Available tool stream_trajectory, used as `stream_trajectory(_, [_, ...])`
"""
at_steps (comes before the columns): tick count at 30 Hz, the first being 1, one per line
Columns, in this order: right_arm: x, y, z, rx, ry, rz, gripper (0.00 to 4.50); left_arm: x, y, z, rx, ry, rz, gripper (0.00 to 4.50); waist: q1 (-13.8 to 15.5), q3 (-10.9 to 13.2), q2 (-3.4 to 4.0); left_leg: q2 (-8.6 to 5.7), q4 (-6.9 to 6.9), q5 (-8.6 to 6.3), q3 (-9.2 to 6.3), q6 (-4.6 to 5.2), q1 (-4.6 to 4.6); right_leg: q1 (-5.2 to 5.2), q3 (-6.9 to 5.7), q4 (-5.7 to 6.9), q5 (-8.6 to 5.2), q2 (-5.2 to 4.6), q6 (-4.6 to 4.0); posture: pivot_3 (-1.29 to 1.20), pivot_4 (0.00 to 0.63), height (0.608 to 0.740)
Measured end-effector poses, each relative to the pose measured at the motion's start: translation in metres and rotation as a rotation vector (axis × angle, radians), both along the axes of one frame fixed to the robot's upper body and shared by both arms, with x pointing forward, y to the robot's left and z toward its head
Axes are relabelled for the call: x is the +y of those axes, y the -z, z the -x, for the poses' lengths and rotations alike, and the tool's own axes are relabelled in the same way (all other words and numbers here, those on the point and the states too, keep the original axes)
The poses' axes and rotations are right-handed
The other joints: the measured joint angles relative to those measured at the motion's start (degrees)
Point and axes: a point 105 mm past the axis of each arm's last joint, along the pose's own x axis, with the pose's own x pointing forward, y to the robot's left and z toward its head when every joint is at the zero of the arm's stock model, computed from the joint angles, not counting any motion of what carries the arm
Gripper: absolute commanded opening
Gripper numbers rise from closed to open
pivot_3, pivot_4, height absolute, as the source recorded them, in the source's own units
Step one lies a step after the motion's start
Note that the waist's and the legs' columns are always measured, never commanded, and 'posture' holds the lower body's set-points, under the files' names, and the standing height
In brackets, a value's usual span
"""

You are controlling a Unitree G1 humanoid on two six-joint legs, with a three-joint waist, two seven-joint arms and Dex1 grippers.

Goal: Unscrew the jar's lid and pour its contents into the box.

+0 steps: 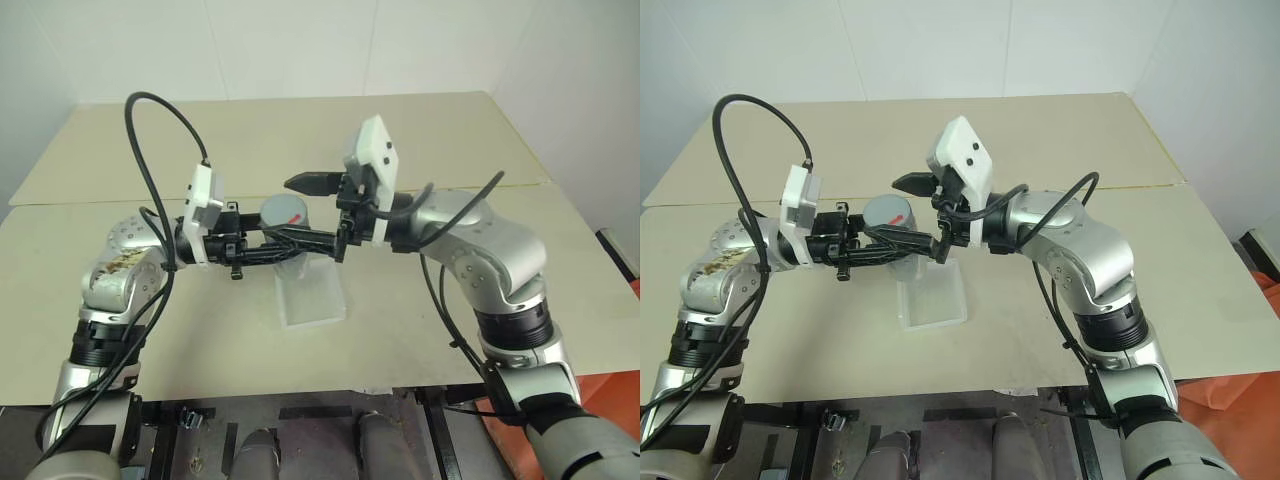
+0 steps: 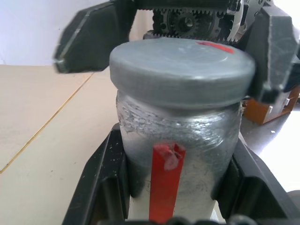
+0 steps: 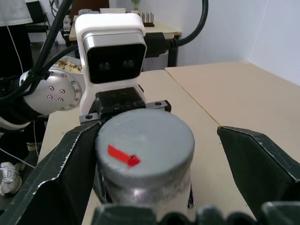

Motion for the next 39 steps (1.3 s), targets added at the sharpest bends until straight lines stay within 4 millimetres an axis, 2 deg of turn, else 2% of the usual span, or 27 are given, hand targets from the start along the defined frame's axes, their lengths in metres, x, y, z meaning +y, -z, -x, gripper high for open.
stream_trajectory(8, [-0.018, 0.000, -0.004, 0.008, 0.040, 0.002, 4.48, 0.010, -0.001, -0.001, 0.001, -0.036, -0.001, 1.92, 0.05, 0.00, 0.00, 0.00, 0.00, 0.00, 0.00, 0.00, -0.01, 0.01, 0.00, -0.01, 0.00, 0.00, 0.00, 0.00, 0.150, 0.740])
stream_trajectory(12, [-0.047, -0.004, -0.029, 0.021, 0.201, -0.027, 4.48, 0.008, -0.002, 0.007, -0.013, 0.015, -0.013, 1.92, 0.23, 0.00, 0.00, 0.00, -0.01, 0.00, 0.00, 0.00, -0.01, 0.01, 0.00, -0.02, 0.00, 0.00, 0.00, 0.00, 0.150, 0.740])
stream_trajectory(20, [-0.048, -0.002, -0.030, 0.019, 0.204, -0.019, 4.48, 0.007, -0.003, 0.008, -0.013, 0.023, -0.009, 1.92, 0.00, 0.00, 0.00, 0.00, 0.00, 0.00, 0.01, 0.00, -0.01, 0.02, 0.01, -0.02, 0.00, -0.01, 0.00, 0.00, 0.150, 0.740])
stream_trajectory(22, [-0.054, 0.000, -0.026, 0.008, 0.200, 0.005, 4.48, 0.004, -0.003, 0.004, -0.019, 0.007, 0.009, 1.92, 0.20, 0.00, 0.00, 0.00, 0.00, 0.00, 0.00, 0.00, -0.03, 0.01, -0.01, -0.03, 0.00, -0.01, 0.00, 0.00, 0.150, 0.740])
stream_trajectory(29, [-0.036, -0.013, 0.007, -0.059, 0.053, -0.020, 4.48, -0.004, 0.002, -0.004, -0.016, -0.007, 0.021, 1.92, 0.20, 0.00, 0.00, 0.00, 0.00, 0.00, 0.00, 0.00, -0.01, 0.02, 0.00, -0.02, 0.00, 0.00, 0.00, 0.00, 0.150, 0.740])
stream_trajectory(35, [-0.014, -0.020, 0.016, -0.080, -0.011, -0.037, 4.48, -0.007, 0.002, -0.008, -0.019, -0.002, 0.019, 1.92, 0.06, 0.00, 0.00, 0.00, 0.00, 0.00, 0.00, 0.00, 0.00, 0.01, 0.00, -0.01, 0.00, 0.00, 0.00, 0.00, 0.150, 0.740])
stream_trajectory(39, [-0.001, -0.012, 0.015, -0.055, -0.029, -0.024, 4.48, -0.007, 0.002, -0.007, -0.020, 0.006, 0.017, 1.92, 0.04, 0.00, 0.00, -0.01, 0.01, 0.00, -0.01, 0.00, -0.01, 0.01, 0.00, 0.00, 0.00, 0.00, 0.00, 0.00, 0.150, 0.740])
